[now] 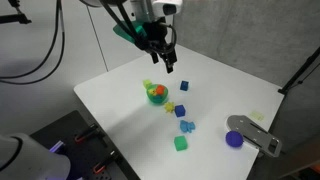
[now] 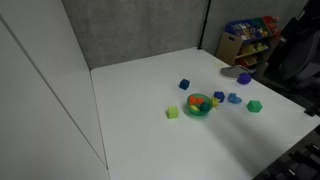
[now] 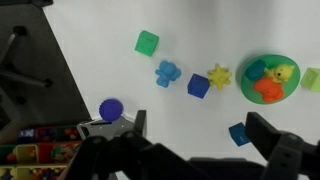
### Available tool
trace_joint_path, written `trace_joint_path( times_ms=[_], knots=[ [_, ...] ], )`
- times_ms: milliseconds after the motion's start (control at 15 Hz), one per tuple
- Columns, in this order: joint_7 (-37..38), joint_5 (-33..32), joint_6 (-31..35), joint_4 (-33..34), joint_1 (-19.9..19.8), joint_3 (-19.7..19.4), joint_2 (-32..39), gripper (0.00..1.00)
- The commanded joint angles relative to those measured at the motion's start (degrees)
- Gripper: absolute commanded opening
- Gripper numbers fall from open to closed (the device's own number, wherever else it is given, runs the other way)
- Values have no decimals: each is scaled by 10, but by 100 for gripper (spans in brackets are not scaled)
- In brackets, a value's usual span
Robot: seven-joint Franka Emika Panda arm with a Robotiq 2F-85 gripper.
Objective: Remove the orange plastic toy from the green bowl and put it on the table
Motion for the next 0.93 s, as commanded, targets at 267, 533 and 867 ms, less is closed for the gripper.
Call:
trace_joint_path(
  times_ms=[267,533,867],
  knots=[
    [2,-3,-2,2,8,-8,-1,100],
    [-12,20,-8,22,23,-6,26,100],
    [-32,65,-2,57,55,-6,80,100]
  ],
)
